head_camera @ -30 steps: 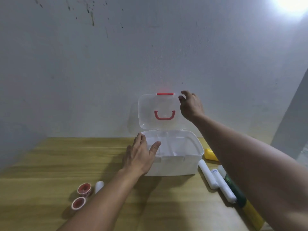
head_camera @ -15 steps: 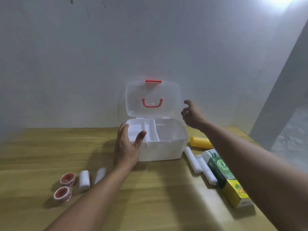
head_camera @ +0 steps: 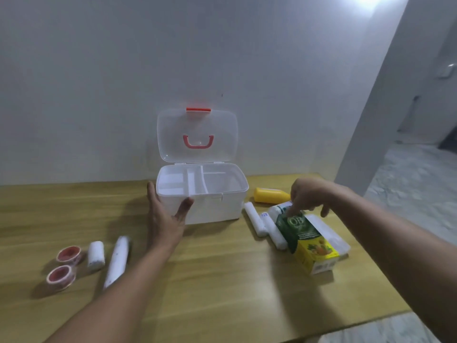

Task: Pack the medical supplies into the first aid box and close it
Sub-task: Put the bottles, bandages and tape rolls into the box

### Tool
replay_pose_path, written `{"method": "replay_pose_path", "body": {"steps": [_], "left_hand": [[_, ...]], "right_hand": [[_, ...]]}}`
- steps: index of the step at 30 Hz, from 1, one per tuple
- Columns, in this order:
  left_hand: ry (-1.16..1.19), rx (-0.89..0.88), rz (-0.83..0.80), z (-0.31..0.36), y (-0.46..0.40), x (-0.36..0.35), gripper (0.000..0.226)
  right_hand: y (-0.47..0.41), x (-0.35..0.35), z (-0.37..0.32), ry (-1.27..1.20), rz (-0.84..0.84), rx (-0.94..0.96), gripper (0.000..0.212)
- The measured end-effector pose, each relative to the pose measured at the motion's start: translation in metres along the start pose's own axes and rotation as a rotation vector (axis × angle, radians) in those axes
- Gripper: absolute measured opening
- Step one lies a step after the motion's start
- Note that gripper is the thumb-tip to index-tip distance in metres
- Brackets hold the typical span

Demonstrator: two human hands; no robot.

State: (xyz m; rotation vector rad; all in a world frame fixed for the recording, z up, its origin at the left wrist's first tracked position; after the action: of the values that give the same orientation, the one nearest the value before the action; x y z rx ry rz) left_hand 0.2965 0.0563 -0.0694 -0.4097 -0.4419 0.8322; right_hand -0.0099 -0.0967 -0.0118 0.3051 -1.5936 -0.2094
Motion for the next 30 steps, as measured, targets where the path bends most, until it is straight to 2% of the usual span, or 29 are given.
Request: {"method": "replay_pose_path", "body": {"steps": [4, 10, 14, 18, 21, 25, 30], "left_hand": [[0.015, 0.002, -0.025, -0.002, 0.000, -0.003, 0.134], [0.021, -0.029, -0.007, -0.003, -0.003, -0.005, 0.120], [0.044, -0.049, 0.020, -0.003, -0.003, -0.003, 0.112], [0.045, -0.006, 0.000, -0.008, -0.001, -0.005, 0.133], [0.002, -0.079, 0.019, 0.001, 0.000, -0.004, 0.137], [-0.169, -0.205, 0.040, 0.015, 0.002, -0.004, 0.124], [-0.211, -0.258, 0.055, 0.022, 0.005, -0.002, 0.092]], "right_hand": [[0.009, -0.015, 0.014, -0.071, -0.116, -0.040, 0.056], [0.026, -0.030, 0.014, -0.082, -0.218, -0.040, 0.065], [0.033, -0.027, 0.009, -0.056, -0.181, -0.021, 0.065], [0.044, 0.013, -0.010, -0.120, -0.102, 0.036, 0.065], [0.054, 0.049, -0.039, -0.168, -0.042, 0.125, 0.059], [0.054, 0.056, -0.063, -0.078, -0.041, 0.136, 0.051], [0.044, 0.050, -0.075, -0.081, -0.047, 0.127, 0.048]]}}
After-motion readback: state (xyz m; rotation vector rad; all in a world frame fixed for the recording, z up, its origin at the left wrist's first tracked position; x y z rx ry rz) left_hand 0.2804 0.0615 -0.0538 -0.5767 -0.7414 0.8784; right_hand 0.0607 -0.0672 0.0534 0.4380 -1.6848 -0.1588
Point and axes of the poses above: each hand's wrist, its own y-axis away from the middle knuckle, its own x-axis out of the back of the hand, z = x × y, the point moved 10 cm from there along -y, towards the middle knuckle, and after that the axes turned 9 degrees about -x, right-handed, at the moved point
